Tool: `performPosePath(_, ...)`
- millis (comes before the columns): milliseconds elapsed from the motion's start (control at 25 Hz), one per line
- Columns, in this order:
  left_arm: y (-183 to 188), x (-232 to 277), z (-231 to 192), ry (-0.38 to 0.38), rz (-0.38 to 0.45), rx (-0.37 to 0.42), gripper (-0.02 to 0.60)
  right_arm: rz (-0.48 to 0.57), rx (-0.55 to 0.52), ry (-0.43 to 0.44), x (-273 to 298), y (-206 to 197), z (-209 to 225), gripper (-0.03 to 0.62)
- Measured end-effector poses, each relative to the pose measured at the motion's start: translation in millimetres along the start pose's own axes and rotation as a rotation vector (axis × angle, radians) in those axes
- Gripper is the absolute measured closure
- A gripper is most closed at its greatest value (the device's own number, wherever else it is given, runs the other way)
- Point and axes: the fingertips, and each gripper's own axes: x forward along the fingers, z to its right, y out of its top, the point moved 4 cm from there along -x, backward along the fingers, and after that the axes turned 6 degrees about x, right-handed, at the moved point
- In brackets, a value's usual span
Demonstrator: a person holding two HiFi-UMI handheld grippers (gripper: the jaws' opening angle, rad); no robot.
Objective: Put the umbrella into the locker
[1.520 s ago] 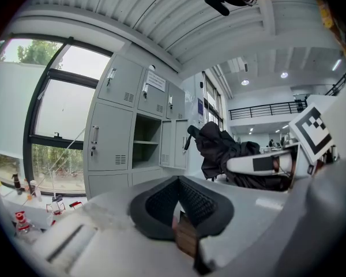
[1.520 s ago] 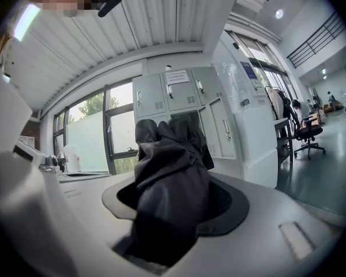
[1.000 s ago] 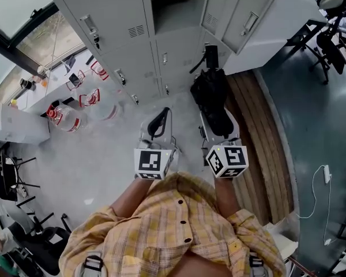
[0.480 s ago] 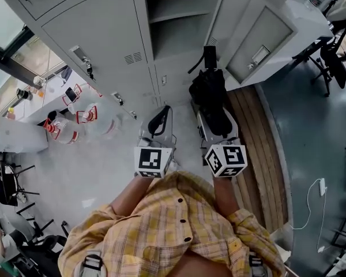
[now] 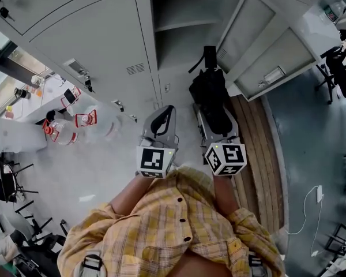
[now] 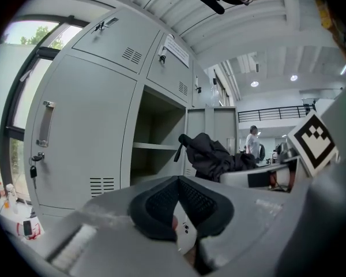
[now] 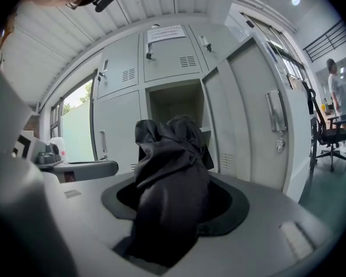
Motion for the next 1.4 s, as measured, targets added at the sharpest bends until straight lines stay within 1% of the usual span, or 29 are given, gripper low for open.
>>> performPosePath(280,-6.7,14.6,-11.1,0.034,-0.016,-0.006,0.577,-0.027,-0.005,0.027,26.8,-2.8,8.3,0.345)
performPosePath(480,-5.7,27.9,-18.4,0.084,-0.028,-0.006,0.577,-0.055,-0.007,0.066,46.7,-0.7,17.0,0.345)
performPosePath(640,-5.8,38.5,-19.6,0.122,-0.05,-0.017,0.577,-0.104,-0.011,0.097,61.1,-4.5,26.1,0.345)
performPosePath(800,-7.4,50.9,-21.5,0.153,-0.066,-0.02,0.577,-0.13,-0.012,0.126,74.8,-6.0,34.3,0.345)
performPosePath(1000,-11.0,62.6,-19.8,0.177,-0.08,-0.022,0.578,-0.15,-0.025,0.152,85.8,-7.1,43.4,0.345)
performPosePath(1240,-11.3,75.0,-17.2,0.192,-0.092,-0.019,0.577,-0.208,-0.032,0.175,103.7,-14.9,53.3,0.344)
performPosePath(1400,-13.9,80.4,-20.5,0.207,-0.102,-0.017,0.578,-0.221,-0.041,0.189,117.3,-16.7,58.1,0.344)
